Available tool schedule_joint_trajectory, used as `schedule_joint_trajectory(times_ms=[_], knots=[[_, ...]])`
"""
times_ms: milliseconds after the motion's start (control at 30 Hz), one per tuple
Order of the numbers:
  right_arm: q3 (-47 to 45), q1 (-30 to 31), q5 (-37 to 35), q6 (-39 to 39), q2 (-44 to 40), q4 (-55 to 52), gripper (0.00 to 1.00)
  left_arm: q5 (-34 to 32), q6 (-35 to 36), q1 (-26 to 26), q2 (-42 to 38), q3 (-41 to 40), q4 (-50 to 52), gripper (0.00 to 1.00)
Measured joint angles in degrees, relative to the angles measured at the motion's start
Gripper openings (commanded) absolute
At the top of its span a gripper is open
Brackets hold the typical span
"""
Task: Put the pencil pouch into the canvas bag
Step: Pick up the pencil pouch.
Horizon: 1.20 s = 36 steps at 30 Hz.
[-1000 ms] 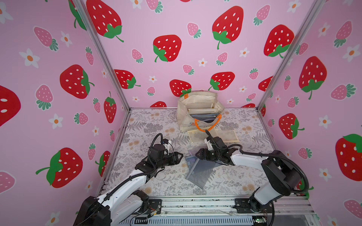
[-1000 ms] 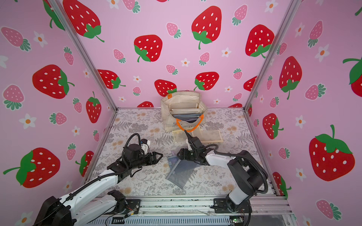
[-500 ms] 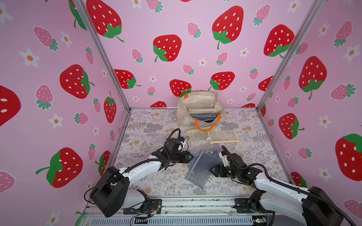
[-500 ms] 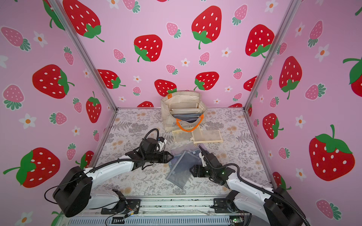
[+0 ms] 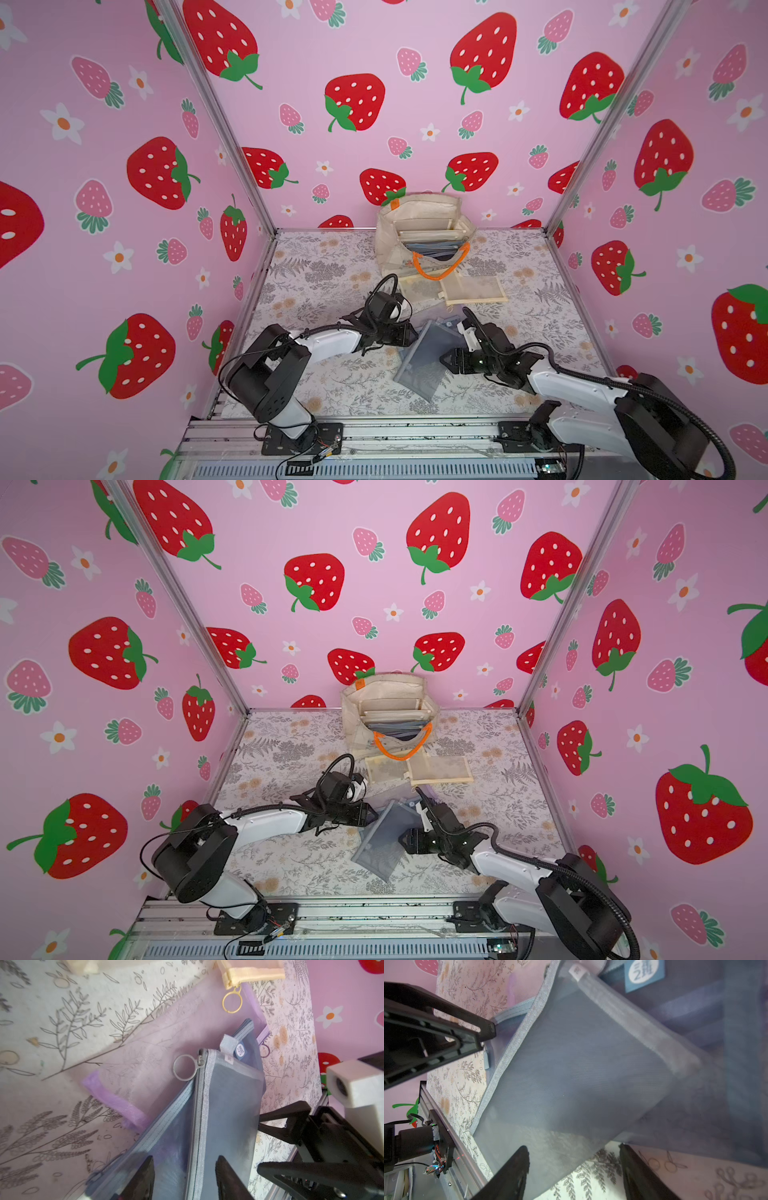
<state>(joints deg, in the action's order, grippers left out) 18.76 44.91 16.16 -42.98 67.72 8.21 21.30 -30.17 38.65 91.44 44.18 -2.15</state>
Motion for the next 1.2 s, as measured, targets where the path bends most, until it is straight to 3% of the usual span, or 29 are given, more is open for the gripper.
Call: schedule_joint_trajectory(times_ms=[400,767,900,1200], knots=[[0.0,0.0,1.5,0.7,2.6,4.8,0.62,0.8,-1.3,2.8,3.8,0.0,-3.6,0.43],[0.0,0.0,2.0,0.8,2.4,5.9,0.59,3.3,-3.0,4.2,3.9,0.0,-6.8,0.14],[0.0,0.0,2.1,1.1,-2.8,5.9,0.61,3.6,-3.4,4.2,2.7,-0.5,-7.4,0.01],[0.0,0.1,1.9,3.4,-20.5,0.5,0.72,4.3,-2.4,4.2,-9.5,-2.4,-7.4,0.0]])
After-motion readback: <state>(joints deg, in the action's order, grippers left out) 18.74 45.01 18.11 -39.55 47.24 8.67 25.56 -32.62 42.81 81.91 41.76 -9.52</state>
